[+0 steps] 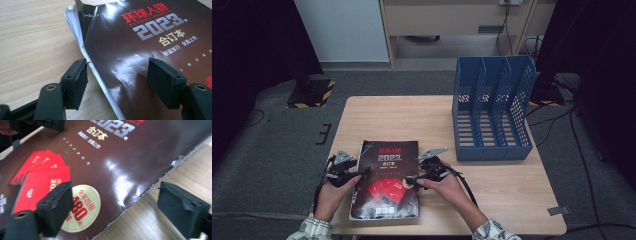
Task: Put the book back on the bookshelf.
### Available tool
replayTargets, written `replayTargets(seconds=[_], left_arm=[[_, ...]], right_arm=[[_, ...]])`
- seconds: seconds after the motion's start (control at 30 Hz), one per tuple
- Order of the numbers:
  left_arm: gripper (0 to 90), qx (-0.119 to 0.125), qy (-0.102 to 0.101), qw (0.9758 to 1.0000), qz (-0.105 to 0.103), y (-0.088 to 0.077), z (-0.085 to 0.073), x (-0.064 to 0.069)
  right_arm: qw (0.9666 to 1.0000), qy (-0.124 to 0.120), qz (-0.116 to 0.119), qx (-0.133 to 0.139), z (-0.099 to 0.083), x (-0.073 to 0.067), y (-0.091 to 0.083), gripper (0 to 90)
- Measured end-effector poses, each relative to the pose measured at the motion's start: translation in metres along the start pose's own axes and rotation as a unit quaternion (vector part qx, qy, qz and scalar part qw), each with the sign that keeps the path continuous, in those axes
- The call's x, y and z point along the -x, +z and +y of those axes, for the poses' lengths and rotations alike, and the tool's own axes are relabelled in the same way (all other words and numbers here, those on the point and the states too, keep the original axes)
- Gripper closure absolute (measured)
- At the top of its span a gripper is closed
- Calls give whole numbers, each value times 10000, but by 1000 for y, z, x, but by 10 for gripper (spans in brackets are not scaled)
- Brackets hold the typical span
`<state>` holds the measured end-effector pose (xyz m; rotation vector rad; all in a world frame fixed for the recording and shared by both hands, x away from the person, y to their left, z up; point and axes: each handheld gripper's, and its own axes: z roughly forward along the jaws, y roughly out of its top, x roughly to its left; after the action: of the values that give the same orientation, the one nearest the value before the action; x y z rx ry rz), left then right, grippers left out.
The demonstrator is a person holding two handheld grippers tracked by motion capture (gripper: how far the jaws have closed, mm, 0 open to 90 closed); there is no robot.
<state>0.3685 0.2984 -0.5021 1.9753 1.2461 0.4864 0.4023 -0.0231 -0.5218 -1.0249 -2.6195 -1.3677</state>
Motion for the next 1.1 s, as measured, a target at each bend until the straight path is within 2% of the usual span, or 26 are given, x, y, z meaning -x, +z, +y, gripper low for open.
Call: replayTargets(seconds=[0.07, 0.17, 0.3, 0.43, 0.57, 0.67, 0.8, 0.87, 0.97, 1.1], left_arm=[[324, 1, 5, 10000, 0, 0, 0, 0], [323, -3, 32, 10000, 18, 0, 0, 1], [323, -28, 45, 10000, 25, 1, 0, 1], [323, -43, 74, 9999, 52, 0, 1, 1], [323, -7, 6, 10000, 0, 1, 0, 0], [324, 3, -25, 10000, -23, 1, -1, -1], [324, 21, -3, 10000, -28, 2, -1, 0], [323, 14, 2, 10000, -29, 2, -1, 0], [321, 2, 25, 10000, -12, 2, 0, 1], [318, 1, 34, 10000, 5, 3, 0, 2]], right_arm=[[10000, 68, 55, 19, -1, 0, 1, 133], [9999, -25, 50, 112, 1, -2, -1, 148], [9997, 78, 179, 122, 3, -4, -5, 162], [9994, 30, 204, 268, 8, -8, -10, 180], [9986, -26, 354, 385, 17, -14, -14, 189], [9980, -68, 508, 366, 23, -16, -9, 201], [9973, -67, 704, 199, 25, -19, 8, 194], [9967, -31, 797, 167, 26, -20, 14, 228], [9958, -66, 888, 199, 28, -22, 18, 249], [9951, -72, 985, 98, 26, -26, 20, 240]])
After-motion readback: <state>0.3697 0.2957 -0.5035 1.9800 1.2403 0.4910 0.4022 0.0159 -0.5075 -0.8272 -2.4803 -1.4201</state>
